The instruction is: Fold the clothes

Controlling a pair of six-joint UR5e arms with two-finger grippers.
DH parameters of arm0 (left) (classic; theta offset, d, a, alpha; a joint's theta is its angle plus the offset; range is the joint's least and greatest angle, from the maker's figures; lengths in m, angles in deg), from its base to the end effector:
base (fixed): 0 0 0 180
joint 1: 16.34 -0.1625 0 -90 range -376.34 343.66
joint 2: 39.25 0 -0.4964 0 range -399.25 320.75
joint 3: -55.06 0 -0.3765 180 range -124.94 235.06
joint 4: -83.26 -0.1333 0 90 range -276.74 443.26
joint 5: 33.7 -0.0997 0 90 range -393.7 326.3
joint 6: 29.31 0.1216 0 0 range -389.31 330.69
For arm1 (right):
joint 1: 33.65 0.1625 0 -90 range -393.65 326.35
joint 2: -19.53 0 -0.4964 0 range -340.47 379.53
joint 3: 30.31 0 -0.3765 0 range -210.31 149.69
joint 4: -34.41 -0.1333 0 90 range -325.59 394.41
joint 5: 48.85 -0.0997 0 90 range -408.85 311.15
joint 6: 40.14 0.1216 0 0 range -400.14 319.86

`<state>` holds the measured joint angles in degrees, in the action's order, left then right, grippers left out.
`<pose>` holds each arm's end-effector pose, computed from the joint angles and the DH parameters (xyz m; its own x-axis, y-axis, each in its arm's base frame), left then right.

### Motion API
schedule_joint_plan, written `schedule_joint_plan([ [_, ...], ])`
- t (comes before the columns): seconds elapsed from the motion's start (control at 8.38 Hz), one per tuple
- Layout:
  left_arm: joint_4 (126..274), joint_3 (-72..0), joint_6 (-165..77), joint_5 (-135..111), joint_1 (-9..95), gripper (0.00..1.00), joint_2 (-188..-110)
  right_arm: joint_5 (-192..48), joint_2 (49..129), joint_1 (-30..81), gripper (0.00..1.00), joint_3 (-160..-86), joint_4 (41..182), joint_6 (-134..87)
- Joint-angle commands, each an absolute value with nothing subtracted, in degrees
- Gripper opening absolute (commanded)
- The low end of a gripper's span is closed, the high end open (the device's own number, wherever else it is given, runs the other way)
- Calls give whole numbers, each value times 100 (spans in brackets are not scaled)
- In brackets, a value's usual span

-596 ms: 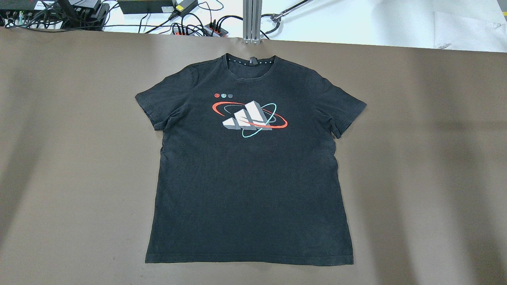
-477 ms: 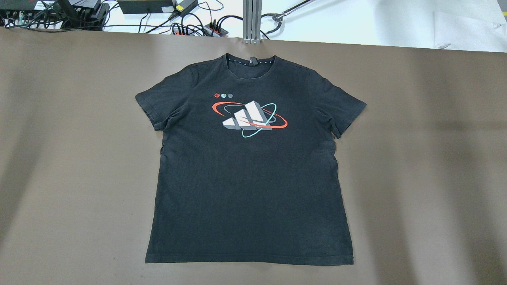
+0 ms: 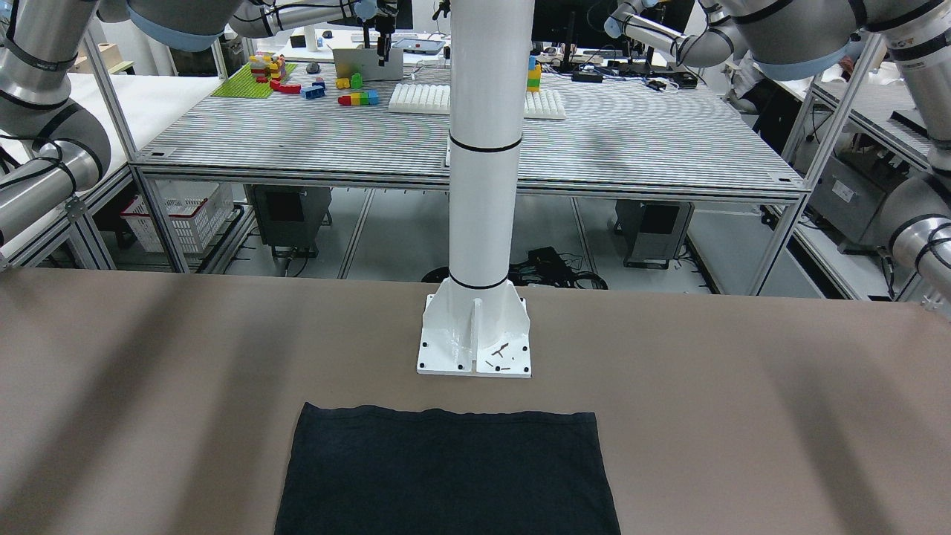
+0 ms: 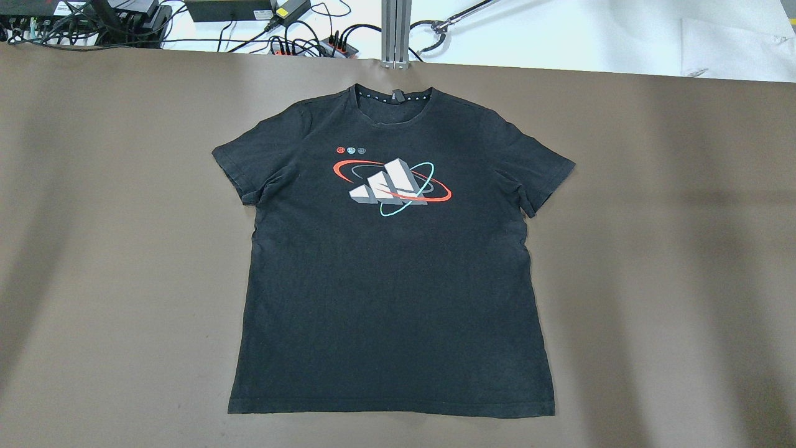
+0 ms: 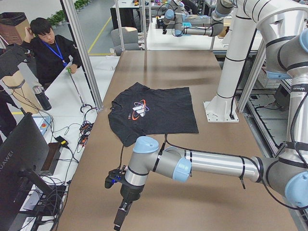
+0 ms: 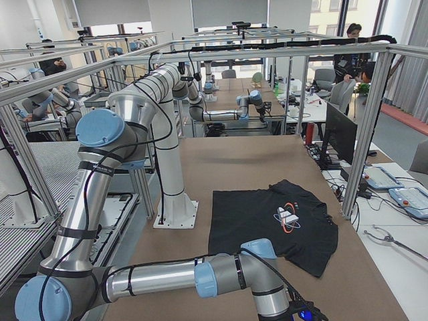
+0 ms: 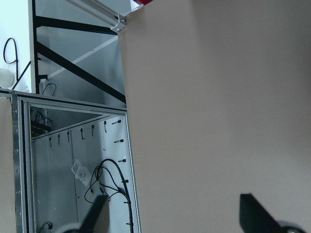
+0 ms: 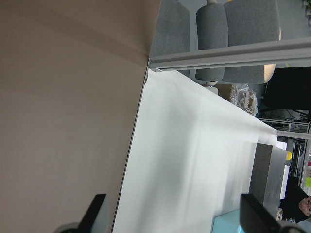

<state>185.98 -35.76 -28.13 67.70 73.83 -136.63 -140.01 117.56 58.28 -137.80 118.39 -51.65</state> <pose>-0.1110 -0.5718 0.6768 0.9803 0.0869 -0.1772 -0.0174 0.9325 0.3608 0.1453 -0.4259 0.6827 0.9858 -0.1645 -0.0341 0.1676 0.9494 0.2654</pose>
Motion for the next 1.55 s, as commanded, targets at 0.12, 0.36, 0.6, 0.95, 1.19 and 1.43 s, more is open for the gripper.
schedule_joint_plan([
  [0.12, 18574, -4246, -2817, 6825, 7401, 94, -13665, -14279, 11753, 5793, 95, -13869, 10705, -5148],
  [0.36, 18574, -4171, -2896, 6755, 7375, 94, -13697, -14527, 11753, 5801, 95, -13833, 10701, -5130],
  [0.6, 18609, -4153, -2905, 6816, 7375, 94, -13663, -14501, 11797, 5801, 95, -13659, 10544, -5148],
  [0.95, 18618, -4118, -2887, 6808, 7358, 94, -13874, -14483, 11841, 5793, 95, -13263, 9937, -4834],
  [1.19, 18609, -3821, -2844, 6912, 7096, 94, -14389, -14614, 11353, 5671, 94, -12668, 9972, -4428],
  [1.43, 18757, -2805, -3079, 7412, 6569, 94, -15232, -14895, 10370, 5067, 94, -11728, 9972, -4323],
])
